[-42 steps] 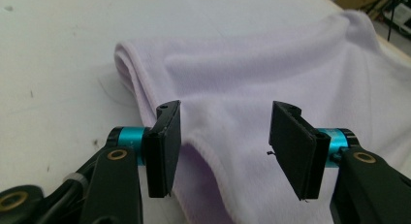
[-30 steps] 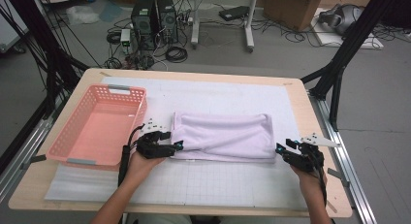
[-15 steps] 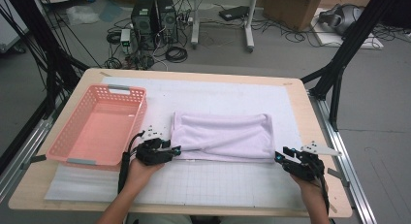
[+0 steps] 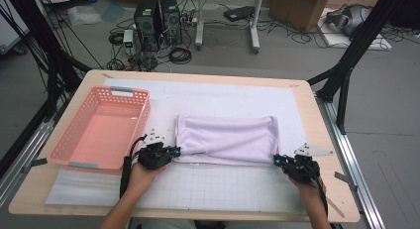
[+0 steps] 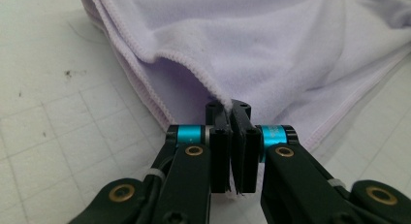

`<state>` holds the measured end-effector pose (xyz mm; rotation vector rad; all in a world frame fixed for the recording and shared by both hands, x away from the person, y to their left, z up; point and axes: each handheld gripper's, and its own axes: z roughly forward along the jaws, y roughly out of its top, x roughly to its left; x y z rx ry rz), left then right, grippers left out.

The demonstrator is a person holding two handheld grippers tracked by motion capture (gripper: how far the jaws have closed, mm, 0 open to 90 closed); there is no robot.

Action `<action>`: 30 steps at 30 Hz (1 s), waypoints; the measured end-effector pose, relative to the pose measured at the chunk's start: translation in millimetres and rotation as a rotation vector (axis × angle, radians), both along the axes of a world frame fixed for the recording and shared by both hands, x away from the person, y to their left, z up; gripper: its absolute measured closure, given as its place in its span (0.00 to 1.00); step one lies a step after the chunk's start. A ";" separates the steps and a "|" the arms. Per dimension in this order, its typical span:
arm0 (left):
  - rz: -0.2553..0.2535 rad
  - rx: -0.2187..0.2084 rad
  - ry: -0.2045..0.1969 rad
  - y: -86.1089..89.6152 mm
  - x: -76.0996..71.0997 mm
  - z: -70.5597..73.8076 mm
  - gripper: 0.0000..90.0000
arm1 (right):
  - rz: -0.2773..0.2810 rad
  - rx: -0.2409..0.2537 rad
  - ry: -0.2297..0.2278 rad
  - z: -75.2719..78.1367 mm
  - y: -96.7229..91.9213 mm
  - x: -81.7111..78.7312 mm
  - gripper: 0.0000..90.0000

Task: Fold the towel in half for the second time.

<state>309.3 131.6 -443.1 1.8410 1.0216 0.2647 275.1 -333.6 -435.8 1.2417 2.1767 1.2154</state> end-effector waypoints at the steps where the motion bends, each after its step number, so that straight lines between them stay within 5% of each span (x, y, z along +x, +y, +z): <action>1: 0.005 -0.022 0.002 2.3 0.0 1.3 0.97 | -0.009 0.020 -0.011 2.3 -3.3 -0.4 0.97; 7: 0.011 -0.107 0.021 15.3 -1.5 8.4 0.97 | -0.061 0.109 -0.039 13.3 -28.0 -10.7 0.97; 11: -0.009 -0.114 0.025 19.8 -9.9 11.2 0.97 | -0.058 0.142 -0.051 19.5 -36.0 -16.4 0.96; 13: -0.030 -0.087 0.035 20.8 -13.4 10.2 0.94 | -0.040 0.117 -0.017 17.7 -35.0 -16.8 0.94; 15: -0.012 -0.060 0.056 20.6 -14.6 7.5 0.70 | -0.043 0.072 0.009 14.1 -33.4 -16.2 0.81; 17: 0.002 -0.058 0.063 20.8 -14.1 6.9 0.55 | -0.081 0.099 0.006 14.7 -36.0 -16.1 0.70; 21: 0.006 -0.077 0.051 18.8 -9.3 9.4 0.52 | -0.116 0.125 -0.045 20.8 -38.5 -16.9 0.69; 25: 0.046 -0.089 0.020 13.7 8.4 14.3 0.51 | -0.107 0.087 -0.034 15.5 -28.4 -9.5 0.68; 30: 0.067 -0.057 0.010 7.4 29.0 18.4 0.52 | -0.093 0.076 -0.031 13.8 -19.3 -2.7 0.68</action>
